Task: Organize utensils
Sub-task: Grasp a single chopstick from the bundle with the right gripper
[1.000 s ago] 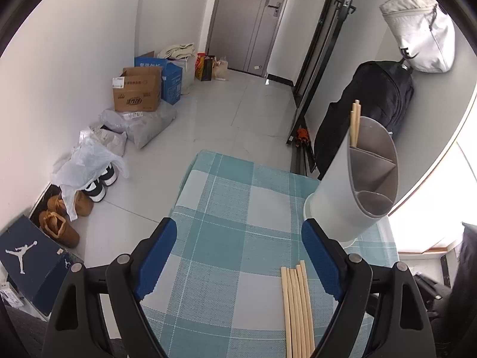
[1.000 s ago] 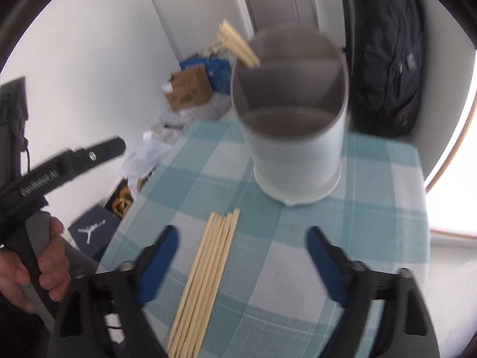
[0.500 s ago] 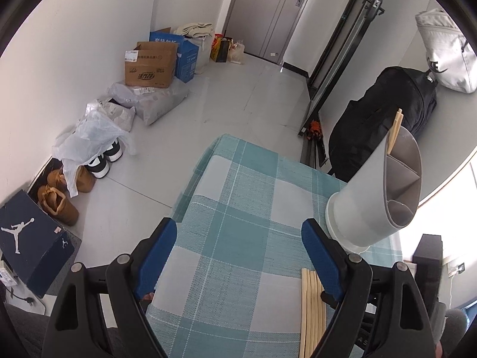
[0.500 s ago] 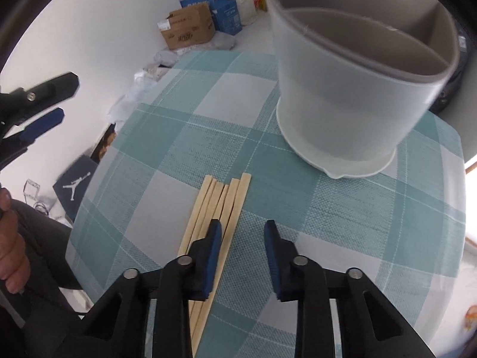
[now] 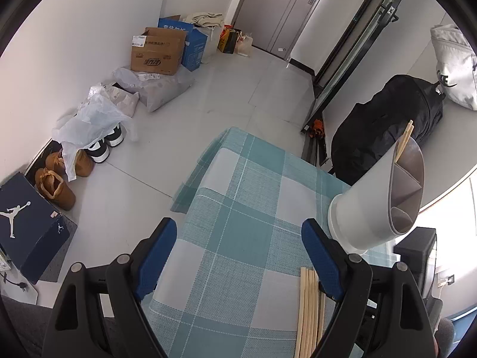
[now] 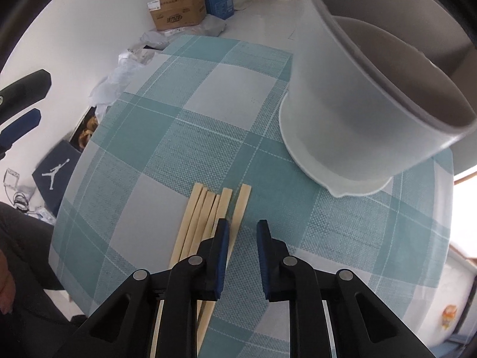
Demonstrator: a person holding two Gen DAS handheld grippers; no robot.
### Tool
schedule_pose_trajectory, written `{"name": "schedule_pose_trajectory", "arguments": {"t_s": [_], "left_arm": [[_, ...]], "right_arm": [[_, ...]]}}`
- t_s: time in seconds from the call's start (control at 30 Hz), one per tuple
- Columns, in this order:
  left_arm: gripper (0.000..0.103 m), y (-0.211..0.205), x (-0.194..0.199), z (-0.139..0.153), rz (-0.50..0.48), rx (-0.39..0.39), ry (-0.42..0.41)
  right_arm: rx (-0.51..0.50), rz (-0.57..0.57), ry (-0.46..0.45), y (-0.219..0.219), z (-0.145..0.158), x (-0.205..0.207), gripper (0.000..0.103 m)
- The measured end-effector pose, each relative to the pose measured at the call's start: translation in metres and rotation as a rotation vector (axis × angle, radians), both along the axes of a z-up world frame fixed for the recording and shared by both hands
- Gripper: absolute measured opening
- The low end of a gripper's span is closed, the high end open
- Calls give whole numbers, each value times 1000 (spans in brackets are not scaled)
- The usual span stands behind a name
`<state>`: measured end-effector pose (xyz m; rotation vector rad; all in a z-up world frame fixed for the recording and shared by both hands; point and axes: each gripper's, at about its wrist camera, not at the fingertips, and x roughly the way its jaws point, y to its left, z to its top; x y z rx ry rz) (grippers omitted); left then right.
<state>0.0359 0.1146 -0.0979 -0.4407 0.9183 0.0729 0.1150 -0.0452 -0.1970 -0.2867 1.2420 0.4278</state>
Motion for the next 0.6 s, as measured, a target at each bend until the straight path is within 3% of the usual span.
{"name": "schedule_pose_trajectory", "arguments": {"t_s": [0.5,0.6], "left_arm": [[83,13,0,-14,33,13,56],[83,12,-1,-21,25,20,91]], "right_arm": [[29,-35,-14,0,3,11,15],[75,-49,-20,-20,8,6,7]]}}
